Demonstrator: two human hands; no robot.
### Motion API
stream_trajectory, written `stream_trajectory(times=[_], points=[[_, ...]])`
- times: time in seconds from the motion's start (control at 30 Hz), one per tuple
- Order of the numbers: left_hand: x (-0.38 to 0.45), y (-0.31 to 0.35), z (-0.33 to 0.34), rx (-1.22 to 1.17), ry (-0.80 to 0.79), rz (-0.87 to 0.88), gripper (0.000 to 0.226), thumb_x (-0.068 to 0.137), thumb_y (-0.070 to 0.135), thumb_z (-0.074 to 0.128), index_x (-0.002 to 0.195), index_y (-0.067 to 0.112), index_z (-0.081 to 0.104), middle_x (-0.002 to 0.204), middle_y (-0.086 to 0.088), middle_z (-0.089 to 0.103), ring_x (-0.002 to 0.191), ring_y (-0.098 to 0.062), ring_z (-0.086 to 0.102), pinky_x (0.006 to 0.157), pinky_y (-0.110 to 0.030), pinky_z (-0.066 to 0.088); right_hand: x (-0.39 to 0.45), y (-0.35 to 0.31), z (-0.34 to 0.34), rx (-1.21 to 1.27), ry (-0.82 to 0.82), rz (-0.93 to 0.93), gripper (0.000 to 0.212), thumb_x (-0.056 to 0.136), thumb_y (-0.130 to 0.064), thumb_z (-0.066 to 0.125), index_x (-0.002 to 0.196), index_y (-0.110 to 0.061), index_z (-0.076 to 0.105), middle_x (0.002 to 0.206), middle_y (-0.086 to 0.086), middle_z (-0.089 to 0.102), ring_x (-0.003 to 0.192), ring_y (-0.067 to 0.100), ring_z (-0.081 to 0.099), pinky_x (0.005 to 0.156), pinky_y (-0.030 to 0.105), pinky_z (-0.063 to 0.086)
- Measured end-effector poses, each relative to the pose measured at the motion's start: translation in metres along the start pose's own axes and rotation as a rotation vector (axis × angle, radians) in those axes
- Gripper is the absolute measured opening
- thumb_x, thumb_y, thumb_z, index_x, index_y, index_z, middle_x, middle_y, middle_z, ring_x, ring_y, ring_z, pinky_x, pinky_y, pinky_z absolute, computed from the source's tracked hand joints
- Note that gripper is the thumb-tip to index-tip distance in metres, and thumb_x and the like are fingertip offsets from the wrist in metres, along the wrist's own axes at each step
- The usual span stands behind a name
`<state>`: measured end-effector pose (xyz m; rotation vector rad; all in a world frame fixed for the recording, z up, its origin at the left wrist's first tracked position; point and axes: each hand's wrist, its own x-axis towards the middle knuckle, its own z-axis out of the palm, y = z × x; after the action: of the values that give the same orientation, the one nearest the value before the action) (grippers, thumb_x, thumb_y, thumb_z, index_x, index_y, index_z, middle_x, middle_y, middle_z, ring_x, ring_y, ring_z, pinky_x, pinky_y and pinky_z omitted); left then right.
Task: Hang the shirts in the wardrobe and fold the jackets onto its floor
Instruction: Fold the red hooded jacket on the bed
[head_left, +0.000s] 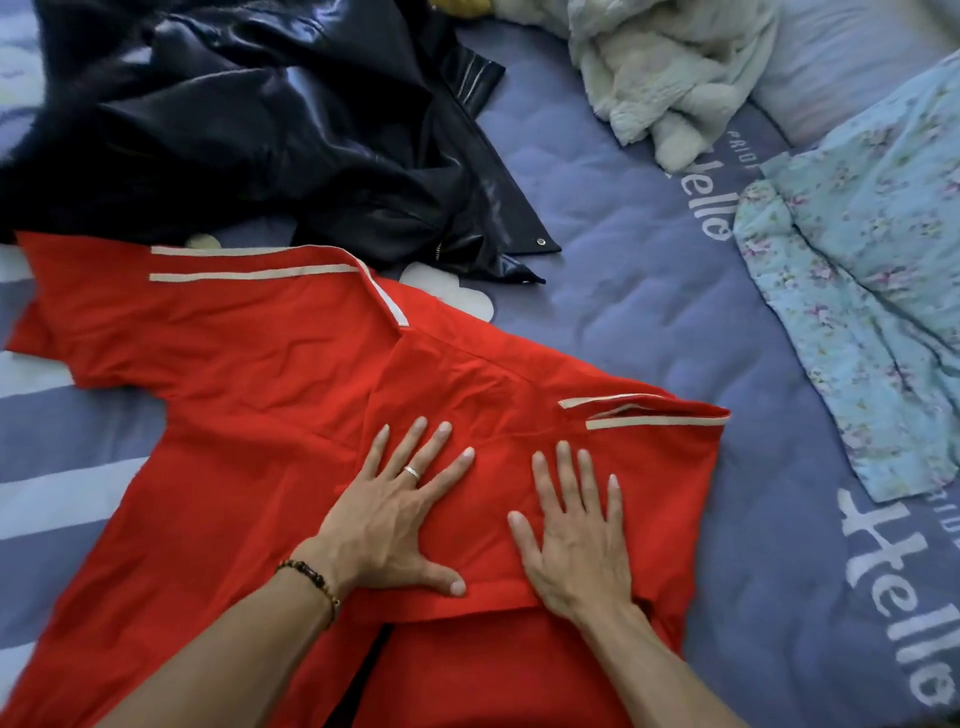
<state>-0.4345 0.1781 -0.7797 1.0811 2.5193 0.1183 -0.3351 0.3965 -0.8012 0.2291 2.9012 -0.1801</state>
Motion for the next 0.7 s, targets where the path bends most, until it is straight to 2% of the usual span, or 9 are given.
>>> stream_trajectory(times=[0.13, 0.2, 0.27, 0.3, 0.37, 0.43, 0.53, 0.63, 0.7], points=[[-0.038, -0.022, -0.011, -0.147, 0.081, -0.106, 0.091, 0.084, 0.084, 0.014, 0.155, 0.028, 0.02, 0.163, 0.0, 0.009, 0.152, -0.019, 0.006, 0.118, -0.042, 0.0, 0.014, -0.03, -0.019, 0.071, 0.085, 0.183, 0.07, 0.091, -0.046, 0.033, 0.15, -0.009, 0.034, 0.158, 0.015, 0.028, 0.146, 0.032, 0.029, 0.114, 0.057, 0.027], [-0.053, -0.051, -0.021, -0.241, 0.253, -0.247, 0.072, 0.097, 0.067, 0.023, 0.144, 0.019, 0.047, 0.156, -0.007, 0.035, 0.145, -0.025, 0.032, 0.116, -0.04, 0.019, 0.032, -0.072, -0.035, 0.143, 0.156, 0.122, 0.067, 0.091, -0.041, 0.035, 0.148, -0.006, 0.037, 0.157, 0.017, 0.029, 0.146, 0.031, 0.028, 0.116, 0.052, 0.026], [-0.06, -0.09, -0.03, -0.343, 0.43, -0.438, 0.061, 0.092, 0.056, 0.041, 0.13, 0.011, 0.059, 0.141, -0.014, 0.051, 0.134, -0.032, 0.046, 0.11, -0.045, 0.037, 0.056, -0.122, -0.046, 0.175, 0.186, -0.017, 0.062, 0.091, -0.039, 0.036, 0.146, -0.011, 0.041, 0.157, 0.015, 0.031, 0.147, 0.029, 0.026, 0.117, 0.048, 0.024], [-0.065, -0.117, -0.035, -0.402, 0.497, -0.547, 0.06, 0.089, 0.05, 0.048, 0.129, 0.007, 0.058, 0.139, -0.018, 0.051, 0.132, -0.036, 0.047, 0.109, -0.047, 0.04, 0.071, -0.154, -0.05, 0.182, 0.18, -0.064, 0.061, 0.091, -0.04, 0.036, 0.145, -0.013, 0.043, 0.157, 0.014, 0.031, 0.147, 0.028, 0.026, 0.116, 0.048, 0.026], [-0.068, -0.155, -0.048, -0.511, 0.614, -0.792, 0.063, 0.088, 0.038, 0.06, 0.137, 0.0, 0.047, 0.144, -0.023, 0.041, 0.135, -0.038, 0.037, 0.113, -0.049, 0.034, 0.098, -0.199, -0.055, 0.177, 0.111, -0.109, 0.064, 0.09, -0.046, 0.032, 0.148, -0.019, 0.039, 0.16, 0.012, 0.025, 0.148, 0.028, 0.022, 0.117, 0.05, 0.028], [-0.079, -0.198, -0.059, -0.748, 0.624, -1.013, 0.076, 0.088, 0.029, 0.068, 0.146, -0.002, 0.031, 0.149, -0.025, 0.03, 0.139, -0.037, 0.029, 0.115, -0.044, 0.027, 0.12, -0.247, -0.053, 0.153, -0.063, -0.099, 0.07, 0.092, -0.058, 0.028, 0.155, -0.03, 0.018, 0.165, 0.007, 0.0, 0.151, 0.031, 0.002, 0.12, 0.053, 0.012], [-0.087, -0.26, -0.068, -0.975, 0.667, -1.164, 0.087, 0.084, 0.03, 0.075, 0.146, -0.006, 0.026, 0.144, -0.029, 0.037, 0.136, -0.04, 0.032, 0.11, -0.043, 0.029, 0.148, -0.295, -0.05, 0.165, -0.325, 0.078, 0.078, 0.092, -0.068, 0.037, 0.154, -0.043, -0.003, 0.162, 0.005, -0.022, 0.146, 0.045, -0.017, 0.114, 0.066, 0.001], [-0.089, -0.308, -0.072, -1.028, 0.732, -1.35, 0.09, 0.084, 0.036, 0.074, 0.147, -0.006, 0.025, 0.145, -0.029, 0.038, 0.137, -0.039, 0.032, 0.109, -0.044, 0.031, 0.162, -0.311, -0.046, 0.152, -0.415, 0.205, 0.086, 0.089, -0.068, 0.046, 0.152, -0.046, -0.008, 0.16, 0.006, -0.027, 0.142, 0.05, -0.022, 0.11, 0.073, 0.003], [-0.092, -0.333, -0.068, -1.086, 0.715, -1.412, 0.088, 0.084, 0.035, 0.074, 0.147, -0.002, 0.026, 0.141, -0.023, 0.046, 0.134, -0.036, 0.04, 0.107, -0.041, 0.034, 0.166, -0.313, -0.044, 0.156, -0.433, 0.241, 0.088, 0.088, -0.068, 0.049, 0.151, -0.048, -0.01, 0.159, 0.005, -0.03, 0.142, 0.049, -0.024, 0.11, 0.074, 0.003]])
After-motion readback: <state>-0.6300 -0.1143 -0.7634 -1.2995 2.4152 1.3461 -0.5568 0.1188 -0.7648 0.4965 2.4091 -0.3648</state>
